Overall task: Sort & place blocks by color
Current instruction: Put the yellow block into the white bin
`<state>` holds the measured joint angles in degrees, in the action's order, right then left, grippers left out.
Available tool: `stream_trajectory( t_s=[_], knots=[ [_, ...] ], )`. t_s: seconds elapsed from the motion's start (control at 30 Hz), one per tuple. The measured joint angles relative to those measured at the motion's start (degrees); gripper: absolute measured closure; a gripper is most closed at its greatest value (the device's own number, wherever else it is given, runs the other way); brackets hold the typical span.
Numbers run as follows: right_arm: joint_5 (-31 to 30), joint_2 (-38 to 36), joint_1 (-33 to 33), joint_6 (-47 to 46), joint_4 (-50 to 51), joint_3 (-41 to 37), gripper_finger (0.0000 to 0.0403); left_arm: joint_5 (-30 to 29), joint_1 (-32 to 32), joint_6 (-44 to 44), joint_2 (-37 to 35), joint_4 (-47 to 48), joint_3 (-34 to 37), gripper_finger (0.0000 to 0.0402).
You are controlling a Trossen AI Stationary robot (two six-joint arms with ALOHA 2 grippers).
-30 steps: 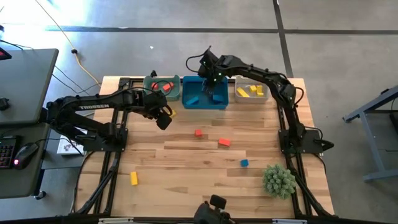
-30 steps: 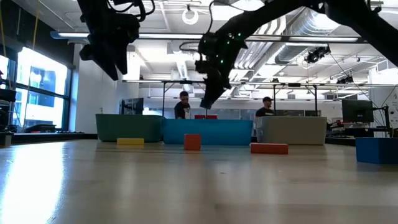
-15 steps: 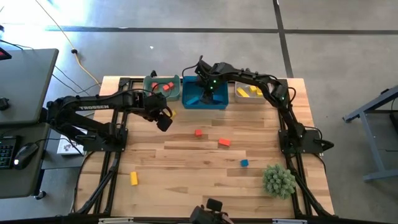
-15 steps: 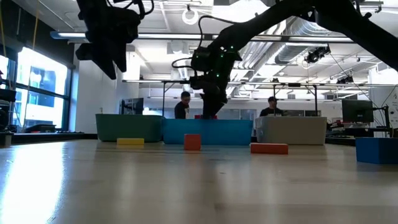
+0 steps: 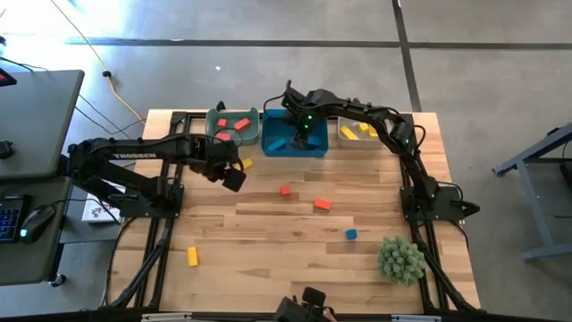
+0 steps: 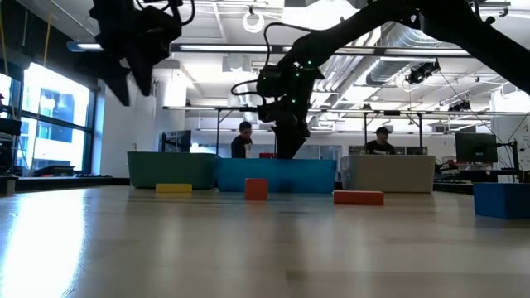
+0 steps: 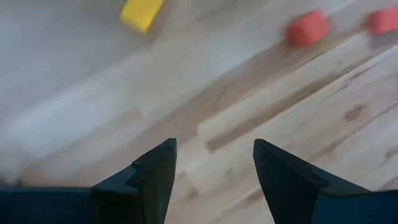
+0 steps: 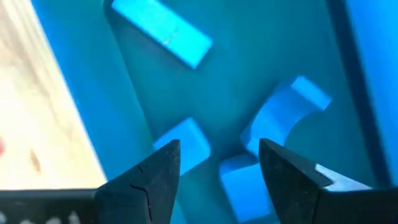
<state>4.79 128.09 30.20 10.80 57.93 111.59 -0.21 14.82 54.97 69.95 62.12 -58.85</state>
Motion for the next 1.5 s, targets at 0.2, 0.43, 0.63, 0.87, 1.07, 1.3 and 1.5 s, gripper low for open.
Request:
stream_trajectory(
  t_s=[0.2, 0.43, 0.63, 0.87, 1.07, 1.3, 1.5],
  knots=[
    [0.3, -0.1, 0.0, -3.5, 3.0, 0.0, 0.0197, 1.5, -3.7, 8.4, 0.0, 5.6, 0.0, 0.0199],
    [0.3, -0.2, -0.1, -6.6, 3.6, 0.0, 0.0197, 1.5, -10.4, 15.8, 0.0, 7.6, 0.0, 0.0199],
    [-1.7, -0.5, -0.1, -7.7, 3.5, 0.1, 0.0197, 1.1, -16.8, 22.8, 0.0, 8.0, 0.0, 0.0199],
    [-2.8, -3.5, -0.4, -8.4, 3.5, 0.1, 0.0197, 1.1, -24.3, 33.1, 0.0, 10.7, 0.0, 0.0199],
    [-2.8, -5.7, -0.6, -7.2, 3.5, 0.1, 0.0197, 1.1, -30.5, 45.7, 0.0, 12.4, 0.0, 0.0199],
    [-2.6, -8.0, -1.1, -6.5, 4.2, 0.1, 0.0197, 1.5, -37.8, 57.4, 0.1, 12.6, 0.0, 0.0199],
    [-2.6, -9.5, -1.8, -4.3, 4.3, 0.1, 0.0197, 1.5, -43.6, 65.6, 1.7, 12.8, 0.0, 0.0199]
  ],
)
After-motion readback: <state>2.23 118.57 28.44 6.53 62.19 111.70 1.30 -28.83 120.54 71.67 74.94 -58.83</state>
